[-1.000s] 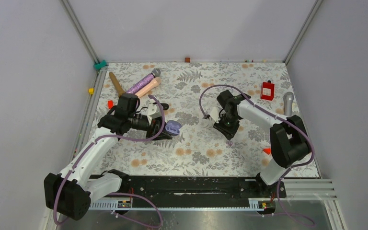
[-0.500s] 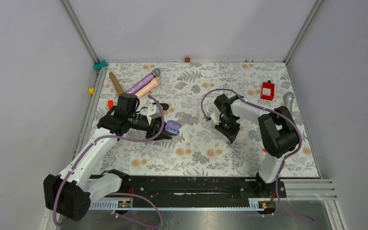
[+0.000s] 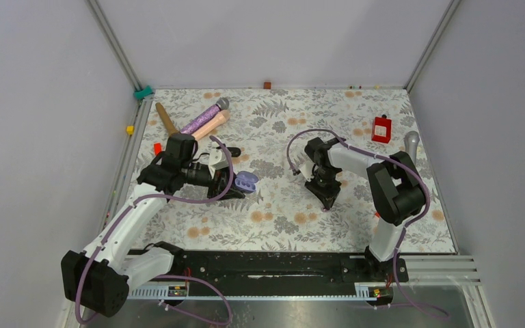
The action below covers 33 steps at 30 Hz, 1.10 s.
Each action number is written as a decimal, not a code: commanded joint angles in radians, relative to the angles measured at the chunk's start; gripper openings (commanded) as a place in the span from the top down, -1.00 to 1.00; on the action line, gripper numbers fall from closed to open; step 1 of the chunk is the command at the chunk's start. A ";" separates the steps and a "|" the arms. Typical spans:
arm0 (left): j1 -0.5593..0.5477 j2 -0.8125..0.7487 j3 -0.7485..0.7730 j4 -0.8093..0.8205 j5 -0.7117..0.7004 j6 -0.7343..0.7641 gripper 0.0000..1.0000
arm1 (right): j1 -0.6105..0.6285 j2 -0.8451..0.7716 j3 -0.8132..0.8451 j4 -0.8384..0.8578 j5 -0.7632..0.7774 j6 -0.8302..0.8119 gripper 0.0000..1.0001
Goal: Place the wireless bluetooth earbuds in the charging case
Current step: Pick up the earbud from the center of the board.
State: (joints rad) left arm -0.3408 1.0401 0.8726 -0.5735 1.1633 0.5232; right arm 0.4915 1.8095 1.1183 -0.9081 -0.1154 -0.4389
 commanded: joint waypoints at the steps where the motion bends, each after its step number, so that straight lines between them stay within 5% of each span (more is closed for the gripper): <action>1: 0.006 -0.025 0.002 0.040 0.040 0.012 1.00 | 0.009 -0.025 0.019 -0.035 -0.082 0.039 0.51; 19: 0.010 -0.019 0.002 0.040 0.038 0.010 1.00 | 0.090 0.022 0.095 -0.045 -0.082 0.053 0.42; 27: 0.013 -0.015 0.003 0.040 0.042 0.009 1.00 | 0.091 -0.180 0.000 -0.040 -0.064 -0.114 -0.34; 33: 0.016 -0.019 0.002 0.040 0.042 0.009 1.00 | 0.101 -0.159 -0.061 -0.039 -0.049 -0.264 -0.44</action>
State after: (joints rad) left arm -0.3328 1.0401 0.8726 -0.5735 1.1637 0.5228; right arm 0.5819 1.6318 1.0977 -0.9154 -0.1829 -0.5694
